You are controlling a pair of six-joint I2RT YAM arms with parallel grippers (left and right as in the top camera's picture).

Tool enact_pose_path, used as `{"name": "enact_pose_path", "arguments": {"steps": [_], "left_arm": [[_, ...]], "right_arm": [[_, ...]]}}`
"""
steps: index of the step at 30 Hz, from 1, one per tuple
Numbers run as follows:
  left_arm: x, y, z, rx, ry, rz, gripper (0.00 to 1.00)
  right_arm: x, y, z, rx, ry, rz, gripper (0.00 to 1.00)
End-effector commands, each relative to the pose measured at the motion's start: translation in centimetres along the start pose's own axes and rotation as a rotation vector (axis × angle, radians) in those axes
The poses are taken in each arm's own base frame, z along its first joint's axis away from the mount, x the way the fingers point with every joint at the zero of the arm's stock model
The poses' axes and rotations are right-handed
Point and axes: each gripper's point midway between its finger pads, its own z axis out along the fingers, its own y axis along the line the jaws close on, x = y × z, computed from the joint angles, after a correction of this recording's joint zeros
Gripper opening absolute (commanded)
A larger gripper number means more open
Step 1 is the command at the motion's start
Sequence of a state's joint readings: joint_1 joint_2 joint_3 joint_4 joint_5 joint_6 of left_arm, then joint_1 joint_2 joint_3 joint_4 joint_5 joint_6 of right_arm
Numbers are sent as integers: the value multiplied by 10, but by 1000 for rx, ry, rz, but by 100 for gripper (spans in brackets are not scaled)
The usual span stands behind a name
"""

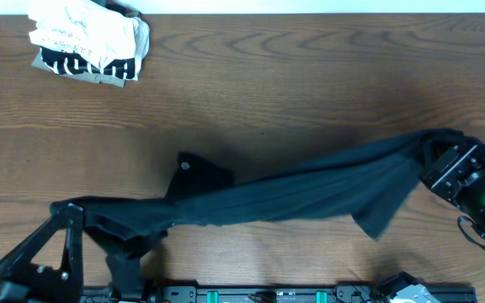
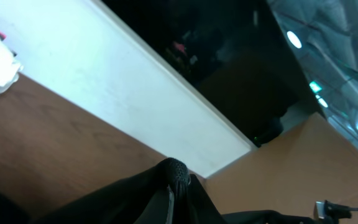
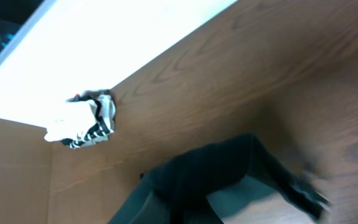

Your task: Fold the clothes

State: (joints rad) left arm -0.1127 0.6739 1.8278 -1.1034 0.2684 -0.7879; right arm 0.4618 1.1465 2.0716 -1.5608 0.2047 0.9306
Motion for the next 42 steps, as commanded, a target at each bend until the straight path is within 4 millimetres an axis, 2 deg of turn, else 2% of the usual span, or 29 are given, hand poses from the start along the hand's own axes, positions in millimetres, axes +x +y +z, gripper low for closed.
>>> {"name": "enact_pose_path", "arguments": {"steps": [1,6,9,12,16,19,22,26,29,32,36,39,42], "left_arm": [[-2,-6,-3,21,-4,6,6],[-4,1,19,-27,23,-5,6],[-3,11,47,-80,71,-13,6],[-2,25,83,-144,128,-20,6],[-2,47,146,-221,199,-33,6],[-2,65,200,-254,232,-33,6],[-2,85,258,-268,250,-12,6],[-10,101,334,-215,200,4,6],[-32,92,380,-110,101,36,6],[-57,69,398,-14,12,65,6],[-69,53,394,19,-18,88,6],[-59,63,393,-20,27,135,6],[-38,87,391,-106,117,153,6]], "right_arm": [[-4,0,-5,-7,-17,-14,1],[-8,2,3,16,-28,-21,1],[-9,2,14,46,-23,-26,1],[-12,4,28,84,-25,-34,1],[-24,14,59,119,-41,-52,1],[-35,16,91,154,-38,-31,1],[-52,23,135,121,0,-37,1],[-86,33,194,-2,29,-13,1],[-124,44,222,-163,3,19,1],[-160,54,220,-341,-20,29,1],[-187,44,206,-437,-56,-36,1],[-183,30,204,-427,-33,-112,1],[-163,18,212,-382,29,-212,1]]}}
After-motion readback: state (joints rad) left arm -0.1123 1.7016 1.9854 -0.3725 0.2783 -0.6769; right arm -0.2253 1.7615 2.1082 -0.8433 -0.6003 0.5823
